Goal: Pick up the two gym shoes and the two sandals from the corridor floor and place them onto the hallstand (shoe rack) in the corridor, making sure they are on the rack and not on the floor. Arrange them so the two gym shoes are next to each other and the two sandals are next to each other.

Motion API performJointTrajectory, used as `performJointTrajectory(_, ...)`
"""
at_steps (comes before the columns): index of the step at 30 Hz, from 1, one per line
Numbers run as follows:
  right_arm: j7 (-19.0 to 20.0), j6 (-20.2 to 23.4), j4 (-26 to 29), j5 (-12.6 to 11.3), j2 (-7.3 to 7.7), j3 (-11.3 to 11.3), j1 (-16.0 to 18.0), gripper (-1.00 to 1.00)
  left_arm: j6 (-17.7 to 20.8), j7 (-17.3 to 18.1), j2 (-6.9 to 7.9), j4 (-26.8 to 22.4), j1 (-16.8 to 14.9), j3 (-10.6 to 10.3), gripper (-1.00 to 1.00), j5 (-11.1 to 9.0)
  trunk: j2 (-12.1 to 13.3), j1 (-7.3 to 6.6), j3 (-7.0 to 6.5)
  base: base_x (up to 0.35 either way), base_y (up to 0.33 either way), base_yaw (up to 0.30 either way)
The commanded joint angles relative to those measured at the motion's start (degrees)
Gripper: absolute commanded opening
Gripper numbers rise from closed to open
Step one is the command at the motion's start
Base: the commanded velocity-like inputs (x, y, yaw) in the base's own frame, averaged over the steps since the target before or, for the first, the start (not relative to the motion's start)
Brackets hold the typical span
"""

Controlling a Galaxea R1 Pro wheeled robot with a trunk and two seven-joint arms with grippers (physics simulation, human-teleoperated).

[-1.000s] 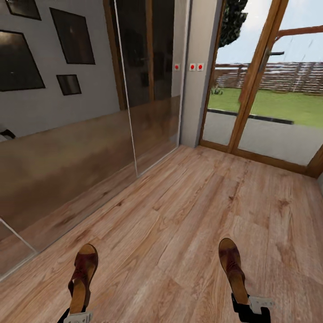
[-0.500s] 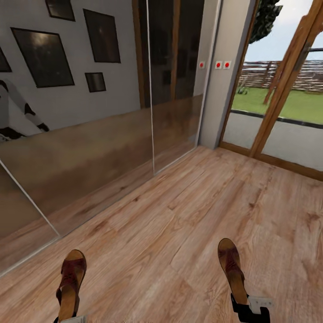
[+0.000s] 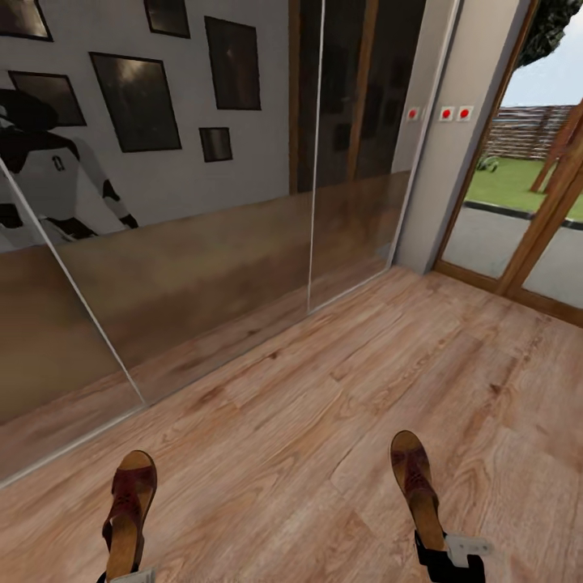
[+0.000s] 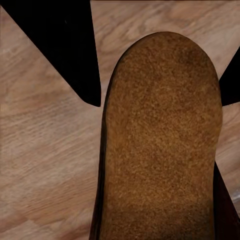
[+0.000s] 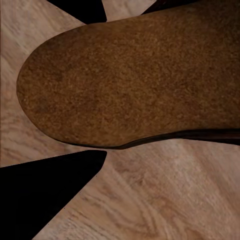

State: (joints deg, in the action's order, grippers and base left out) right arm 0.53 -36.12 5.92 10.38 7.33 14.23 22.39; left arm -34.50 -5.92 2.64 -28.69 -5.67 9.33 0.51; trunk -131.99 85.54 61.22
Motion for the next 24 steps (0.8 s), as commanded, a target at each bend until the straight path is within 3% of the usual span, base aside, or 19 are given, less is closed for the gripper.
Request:
performJointTrajectory(1,0.1,-0.2,0.0,0.4,-0.27,0.6,0.0,-1.0,-0.1,-0.2,0.0,0.0,0.0,0.0,-1.0,0.3,0.0,-0.01,0.07,0.0,0.0,0.278)
performJointTrajectory(4,0.0,-0.2,0.0,0.4,-1.07,0.6,0.0,-1.0,-0.1,-0.2,-0.05,0.0,0.0,0.0,-1.0,0.5,0.0,-0.01,0.1,0.0,0.0,0.278)
performJointTrajectory(24,0.0,-0.2,-0.1,0.4,-1.18,0.7,0.0,-1.0,-0.2,-0.2,-0.09,0.0,0.0,0.2,-1.0,0.5,0.8,-0.45,-0.24,0.0,0.0,0.278)
